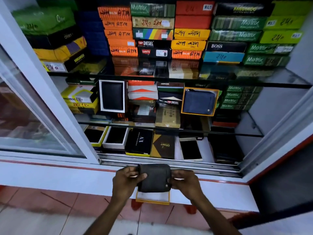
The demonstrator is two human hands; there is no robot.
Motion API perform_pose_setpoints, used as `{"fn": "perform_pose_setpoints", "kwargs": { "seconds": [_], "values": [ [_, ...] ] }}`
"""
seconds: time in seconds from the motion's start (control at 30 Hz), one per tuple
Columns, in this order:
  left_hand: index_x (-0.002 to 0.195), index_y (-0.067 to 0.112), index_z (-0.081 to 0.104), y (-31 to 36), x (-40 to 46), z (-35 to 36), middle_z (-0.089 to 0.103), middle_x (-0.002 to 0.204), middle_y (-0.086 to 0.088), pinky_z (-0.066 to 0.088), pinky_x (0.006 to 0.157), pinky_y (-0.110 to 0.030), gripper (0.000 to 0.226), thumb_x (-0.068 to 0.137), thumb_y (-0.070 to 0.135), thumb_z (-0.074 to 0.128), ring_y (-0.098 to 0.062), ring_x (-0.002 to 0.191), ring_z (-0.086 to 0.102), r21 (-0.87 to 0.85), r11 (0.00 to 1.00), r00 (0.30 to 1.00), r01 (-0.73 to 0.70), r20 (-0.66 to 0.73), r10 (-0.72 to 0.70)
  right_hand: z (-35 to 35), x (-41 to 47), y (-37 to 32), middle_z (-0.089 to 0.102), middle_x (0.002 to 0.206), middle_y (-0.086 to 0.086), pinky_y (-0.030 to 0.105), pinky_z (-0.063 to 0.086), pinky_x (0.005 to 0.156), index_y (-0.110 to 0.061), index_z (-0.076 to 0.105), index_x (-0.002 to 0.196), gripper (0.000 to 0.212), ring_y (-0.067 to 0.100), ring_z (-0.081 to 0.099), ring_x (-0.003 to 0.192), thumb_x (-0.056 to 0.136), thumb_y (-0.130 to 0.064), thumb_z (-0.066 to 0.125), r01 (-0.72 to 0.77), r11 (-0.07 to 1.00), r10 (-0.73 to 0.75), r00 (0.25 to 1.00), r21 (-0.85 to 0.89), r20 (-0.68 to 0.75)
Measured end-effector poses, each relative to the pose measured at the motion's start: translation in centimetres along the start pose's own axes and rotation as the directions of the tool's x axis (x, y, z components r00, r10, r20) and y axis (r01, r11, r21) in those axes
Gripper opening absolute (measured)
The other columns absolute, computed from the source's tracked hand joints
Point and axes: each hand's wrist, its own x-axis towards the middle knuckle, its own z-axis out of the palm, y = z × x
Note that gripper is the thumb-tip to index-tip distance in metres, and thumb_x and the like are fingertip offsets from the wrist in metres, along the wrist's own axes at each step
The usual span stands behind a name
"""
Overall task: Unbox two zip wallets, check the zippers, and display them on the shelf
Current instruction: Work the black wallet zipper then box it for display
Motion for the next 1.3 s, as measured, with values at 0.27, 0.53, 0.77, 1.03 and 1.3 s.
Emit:
{"fn": "perform_pose_setpoints", "kwargs": {
  "seconds": [0.27, 0.53, 0.77, 1.03, 1.3],
  "values": [
    [0.079, 0.011, 0.076, -4.5, 1.7, 2.5, 0.077, 0.082, -0.006, 0.045, 0.071, -0.018, 0.022, 0.074, 0.032, 0.08, -0.023, 0.088, 0.072, 0.278, 0.961, 1.0, 0.006, 0.016, -0.01, 3.5, 2.2, 3.9, 0.073, 0.056, 0.002, 0.029, 0.056, 0.066, -0.015, 0.071, 0.057, 0.013, 0.012, 0.073, 0.063, 0.069, -0.016, 0.077, -0.158, 0.959, 0.163, 0.987, -0.236, 0.004],
    [0.09, 0.008, 0.078, -4.8, 1.4, 2.9, 0.077, 0.096, -0.008, 0.043, 0.073, -0.019, 0.027, 0.074, 0.03, 0.078, -0.023, 0.097, 0.069, 0.287, 0.954, 0.995, 0.091, 0.0, -0.095, 4.0, 2.4, 5.5, 0.078, 0.089, 0.012, 0.043, 0.063, 0.082, -0.016, 0.074, 0.078, 0.01, 0.025, 0.075, 0.084, 0.072, -0.016, 0.081, -0.276, 0.956, 0.279, 0.96, -0.095, 0.021],
    [0.086, 0.019, 0.076, 2.3, 0.1, -0.8, 0.076, 0.082, 0.006, 0.051, 0.074, -0.021, 0.018, 0.069, 0.02, 0.082, -0.005, 0.082, 0.067, 0.132, 0.99, 0.992, -0.057, -0.104, 0.071, 0.7, 1.4, -1.0, 0.075, 0.098, 0.017, 0.039, 0.061, 0.067, -0.008, 0.072, 0.095, 0.017, 0.033, 0.074, 0.088, 0.079, -0.009, 0.077, -0.101, 0.979, 0.111, 0.993, 0.177, -0.047],
    [0.097, 0.021, 0.072, 14.2, 2.4, -3.5, 0.074, 0.086, 0.008, 0.054, 0.071, -0.02, 0.028, 0.07, 0.021, 0.082, -0.003, 0.077, 0.07, -0.039, 0.927, 0.905, -0.373, -0.235, 0.354, -3.1, 3.5, -14.8, 0.074, 0.1, 0.005, 0.032, 0.057, 0.078, -0.011, 0.069, 0.108, 0.027, 0.013, 0.067, 0.082, 0.082, -0.011, 0.075, 0.25, 0.947, -0.21, 0.956, 0.2, -0.203],
    [0.111, 0.021, 0.067, 19.2, 8.9, -0.3, 0.071, 0.093, 0.007, 0.057, 0.084, -0.029, 0.04, 0.073, 0.015, 0.078, -0.008, 0.083, 0.068, 0.004, 0.906, 0.897, -0.423, -0.14, 0.419, -3.1, 9.1, -19.8, 0.068, 0.104, -0.002, 0.025, 0.049, 0.084, -0.014, 0.058, 0.129, 0.048, 0.012, 0.064, 0.096, 0.084, -0.015, 0.072, 0.3, 0.953, -0.277, 0.925, 0.052, -0.261]
  ]
}}
